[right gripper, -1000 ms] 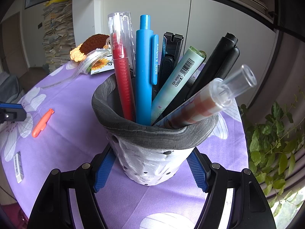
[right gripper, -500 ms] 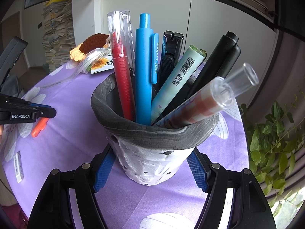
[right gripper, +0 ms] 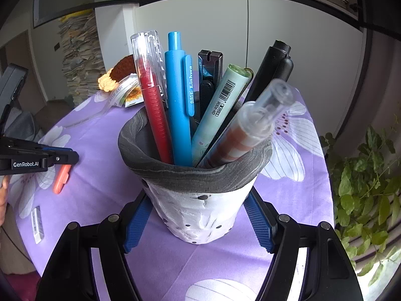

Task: Organize stationery
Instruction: 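Close the left tool on the orange highlighter, then lift the orange highlighter with the left tool and lower it into the cup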

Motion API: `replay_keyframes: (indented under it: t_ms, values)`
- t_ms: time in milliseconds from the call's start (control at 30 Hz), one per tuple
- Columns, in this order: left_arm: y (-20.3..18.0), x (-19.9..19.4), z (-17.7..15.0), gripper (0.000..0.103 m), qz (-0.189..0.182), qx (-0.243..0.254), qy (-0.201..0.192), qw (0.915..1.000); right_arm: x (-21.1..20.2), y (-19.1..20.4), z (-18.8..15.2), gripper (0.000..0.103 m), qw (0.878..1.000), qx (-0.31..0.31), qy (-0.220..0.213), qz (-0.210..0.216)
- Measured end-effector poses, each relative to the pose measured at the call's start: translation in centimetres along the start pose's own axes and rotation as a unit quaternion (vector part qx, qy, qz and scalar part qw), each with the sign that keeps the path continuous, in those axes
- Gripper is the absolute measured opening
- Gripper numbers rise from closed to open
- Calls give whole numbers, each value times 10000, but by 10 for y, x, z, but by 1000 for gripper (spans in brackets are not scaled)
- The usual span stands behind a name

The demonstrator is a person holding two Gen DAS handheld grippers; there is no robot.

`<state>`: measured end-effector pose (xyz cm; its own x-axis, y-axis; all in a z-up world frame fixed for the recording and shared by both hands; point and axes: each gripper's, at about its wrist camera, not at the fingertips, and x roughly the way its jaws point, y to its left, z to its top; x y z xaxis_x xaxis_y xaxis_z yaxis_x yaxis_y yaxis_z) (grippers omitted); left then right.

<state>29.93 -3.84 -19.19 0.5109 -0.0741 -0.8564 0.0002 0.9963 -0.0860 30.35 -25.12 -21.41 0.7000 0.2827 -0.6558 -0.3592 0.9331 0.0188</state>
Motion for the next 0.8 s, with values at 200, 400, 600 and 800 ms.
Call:
replay_keyframes:
  t_ms: [200, 400, 600, 800]
  values:
    - [2, -7, 0, 10, -115, -14, -83, 9999, -13, -1, 1, 78, 9993, -297, -160, 155]
    - [-1, -24, 0, 9, -284, 21, -254, 9993, -19, -7, 2, 73, 9971, -421, -442, 464]
    - [-13, -48, 6, 9, -563, 181, -501, 9970, -18, -10, 0, 73, 9964, -458, -501, 506]
    - [-39, -87, 21, 9, -1059, 403, -949, 9890, -20, -9, -1, 73, 9964, -522, -493, 448]
